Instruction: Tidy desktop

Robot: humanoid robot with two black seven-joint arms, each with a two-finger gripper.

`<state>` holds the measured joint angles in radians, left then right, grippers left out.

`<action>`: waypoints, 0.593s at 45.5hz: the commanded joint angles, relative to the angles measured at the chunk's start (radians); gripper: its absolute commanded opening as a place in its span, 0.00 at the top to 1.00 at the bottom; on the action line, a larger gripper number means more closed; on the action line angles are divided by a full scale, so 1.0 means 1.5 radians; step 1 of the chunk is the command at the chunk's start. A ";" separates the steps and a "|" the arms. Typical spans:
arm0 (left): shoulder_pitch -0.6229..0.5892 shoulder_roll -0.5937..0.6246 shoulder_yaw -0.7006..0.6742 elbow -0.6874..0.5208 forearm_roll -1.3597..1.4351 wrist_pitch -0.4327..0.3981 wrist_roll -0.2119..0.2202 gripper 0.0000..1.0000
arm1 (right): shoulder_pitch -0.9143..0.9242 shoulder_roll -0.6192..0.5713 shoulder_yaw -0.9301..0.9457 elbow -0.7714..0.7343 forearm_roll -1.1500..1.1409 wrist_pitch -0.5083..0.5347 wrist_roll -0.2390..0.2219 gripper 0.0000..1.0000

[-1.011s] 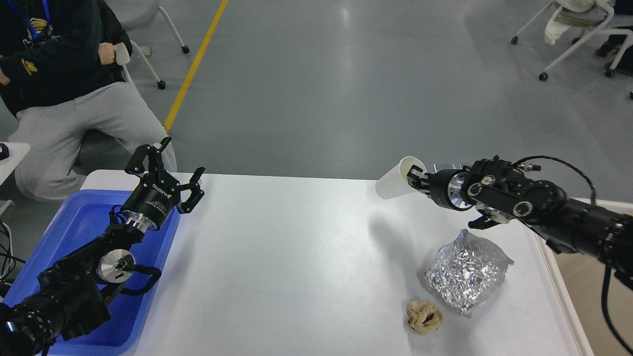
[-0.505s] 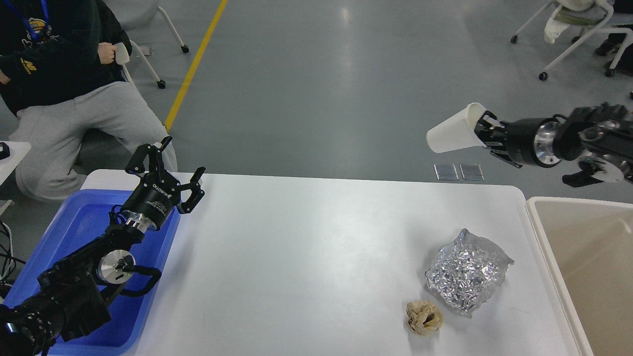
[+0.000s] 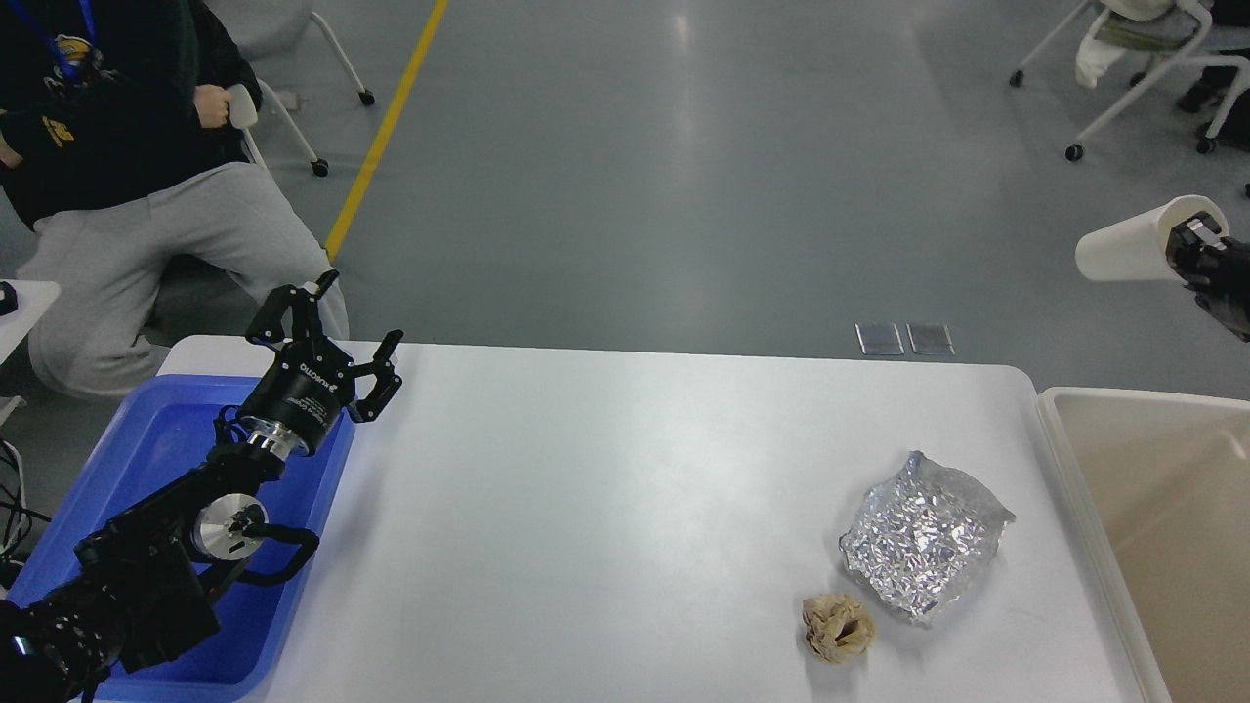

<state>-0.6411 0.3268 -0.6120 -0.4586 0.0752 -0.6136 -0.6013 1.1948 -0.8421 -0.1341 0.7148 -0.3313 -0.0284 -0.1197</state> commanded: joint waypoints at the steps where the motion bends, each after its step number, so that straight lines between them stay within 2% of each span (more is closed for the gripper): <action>1: 0.000 0.000 0.000 0.000 0.000 0.000 0.000 0.00 | -0.104 0.038 0.008 -0.183 0.102 -0.014 0.012 1.00; 9: 0.000 0.000 0.000 0.000 0.000 0.000 0.000 0.00 | -0.203 0.117 0.017 -0.305 0.168 -0.011 0.026 1.00; 14: 0.000 0.000 0.000 0.000 0.000 0.000 0.000 0.00 | -0.264 0.167 0.065 -0.361 0.176 -0.007 0.028 1.00; 27: 0.000 0.000 0.000 0.000 0.000 0.000 0.000 0.00 | -0.335 0.227 0.120 -0.408 0.176 -0.013 0.036 1.00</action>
<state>-0.6411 0.3267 -0.6120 -0.4587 0.0752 -0.6136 -0.6013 0.7991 -0.5897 -0.0119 0.1972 -0.0904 -0.0414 -0.0789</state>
